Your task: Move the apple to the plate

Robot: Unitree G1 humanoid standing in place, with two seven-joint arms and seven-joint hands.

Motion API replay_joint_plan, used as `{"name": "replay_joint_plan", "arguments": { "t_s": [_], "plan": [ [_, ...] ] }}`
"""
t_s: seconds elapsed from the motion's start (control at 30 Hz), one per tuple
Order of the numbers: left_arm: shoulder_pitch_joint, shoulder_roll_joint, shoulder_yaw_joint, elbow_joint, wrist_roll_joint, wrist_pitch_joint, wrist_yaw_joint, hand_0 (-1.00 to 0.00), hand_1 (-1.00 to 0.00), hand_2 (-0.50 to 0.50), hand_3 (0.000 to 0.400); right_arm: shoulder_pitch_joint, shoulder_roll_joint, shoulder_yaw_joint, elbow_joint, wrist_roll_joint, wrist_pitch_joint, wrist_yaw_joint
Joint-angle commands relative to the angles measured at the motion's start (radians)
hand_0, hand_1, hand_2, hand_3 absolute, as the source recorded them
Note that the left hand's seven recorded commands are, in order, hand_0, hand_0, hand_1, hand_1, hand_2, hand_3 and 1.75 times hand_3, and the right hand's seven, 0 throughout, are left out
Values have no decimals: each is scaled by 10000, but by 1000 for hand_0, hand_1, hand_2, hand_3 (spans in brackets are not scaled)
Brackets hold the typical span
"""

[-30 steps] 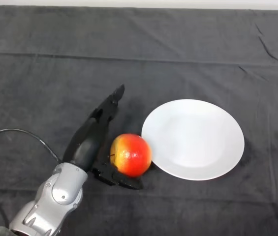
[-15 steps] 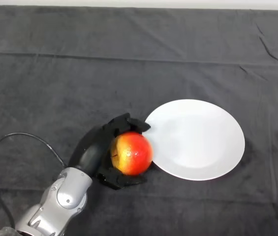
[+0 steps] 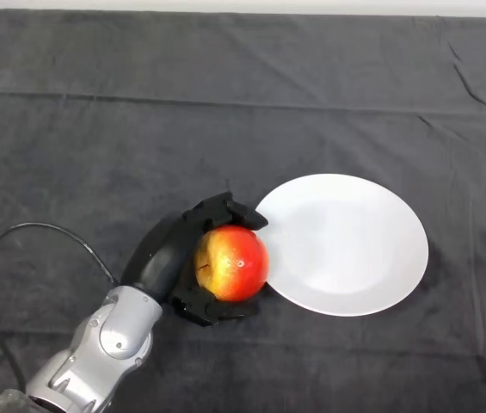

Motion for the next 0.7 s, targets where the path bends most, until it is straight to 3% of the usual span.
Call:
{"name": "replay_joint_plan", "arguments": {
  "t_s": [0.03, 0.37, 0.7],
  "plan": [
    [-470, 402, 392, -373, 64, 146, -63, -1000, -1000, 0, 400, 190, -266, -241, -193, -51, 27, -38],
    [-827, 142, 504, -380, 452, 274, 239, -1000, -1000, 0, 400, 192, -265, -239, -196, -51, 25, -39],
    [-1524, -438, 267, 375, 745, 202, 599, -1000, -1000, 0, 400, 190, -268, -239, -192, -52, 25, -37]
  ]
}}
